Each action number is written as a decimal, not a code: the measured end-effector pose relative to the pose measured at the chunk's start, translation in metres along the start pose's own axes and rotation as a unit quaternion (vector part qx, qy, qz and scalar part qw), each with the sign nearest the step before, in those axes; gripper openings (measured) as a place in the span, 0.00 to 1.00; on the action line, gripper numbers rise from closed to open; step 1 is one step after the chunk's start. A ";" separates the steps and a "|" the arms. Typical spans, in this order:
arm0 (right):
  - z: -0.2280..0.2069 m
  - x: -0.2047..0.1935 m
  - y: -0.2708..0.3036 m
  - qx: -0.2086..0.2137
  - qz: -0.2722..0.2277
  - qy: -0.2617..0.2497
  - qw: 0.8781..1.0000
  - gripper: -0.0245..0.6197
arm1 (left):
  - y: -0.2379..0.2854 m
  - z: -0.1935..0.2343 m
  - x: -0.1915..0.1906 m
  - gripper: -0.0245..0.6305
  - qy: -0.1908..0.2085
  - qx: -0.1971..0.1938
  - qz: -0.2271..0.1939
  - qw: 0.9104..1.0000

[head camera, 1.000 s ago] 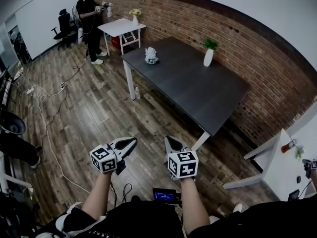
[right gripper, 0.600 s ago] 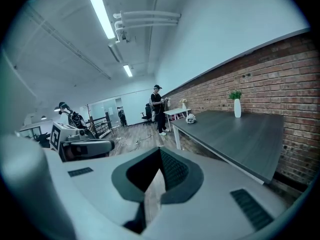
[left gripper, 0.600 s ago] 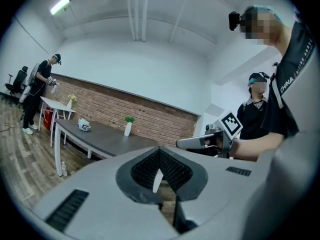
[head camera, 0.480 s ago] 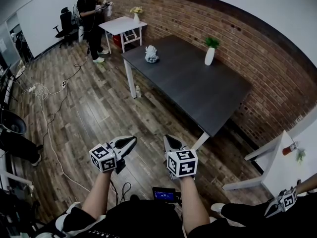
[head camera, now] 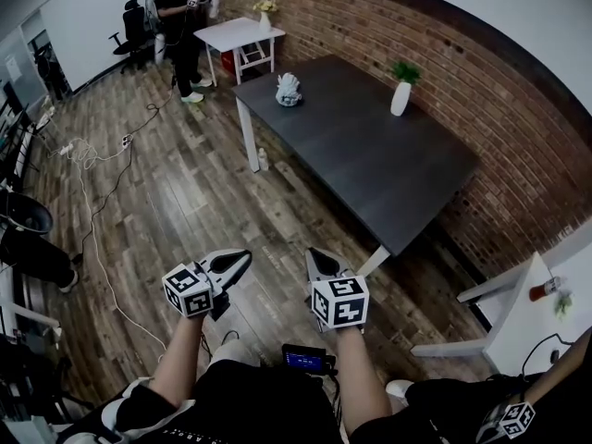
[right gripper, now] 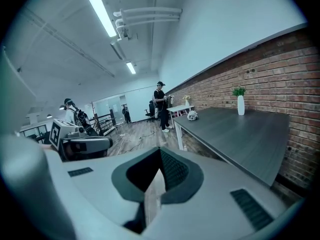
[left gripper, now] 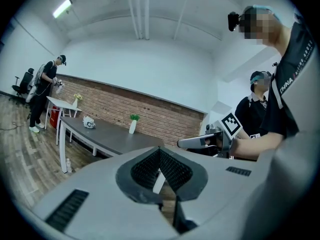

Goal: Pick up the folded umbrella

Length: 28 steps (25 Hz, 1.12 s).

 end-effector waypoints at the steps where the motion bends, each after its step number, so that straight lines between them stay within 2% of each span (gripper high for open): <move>1: -0.002 -0.002 0.002 0.000 0.001 0.003 1.000 0.05 | -0.001 0.003 -0.002 0.04 -0.002 0.004 0.003 1.000; 9: -0.023 0.000 0.041 -0.010 0.013 0.010 1.000 0.05 | 0.018 0.052 -0.004 0.04 -0.013 0.007 0.004 1.000; 13: -0.036 0.010 0.079 -0.026 0.021 0.008 0.999 0.05 | 0.035 0.095 -0.001 0.04 -0.021 -0.003 0.008 1.000; 20: -0.049 0.047 0.148 -0.056 0.019 0.014 0.998 0.05 | 0.060 0.172 0.028 0.04 -0.016 -0.033 0.018 0.999; 28: -0.046 0.069 0.221 -0.079 0.022 0.023 0.996 0.05 | 0.069 0.248 0.043 0.04 -0.006 -0.056 0.039 0.998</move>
Point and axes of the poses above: the fingertips, and each gripper's own axes: y forward along the fingers, z to its left, x out of its top, the point moved 3 cm from there along -y, backward along the fingers, and after that the axes turned 3 degrees about -z, right-handed, at the moved point
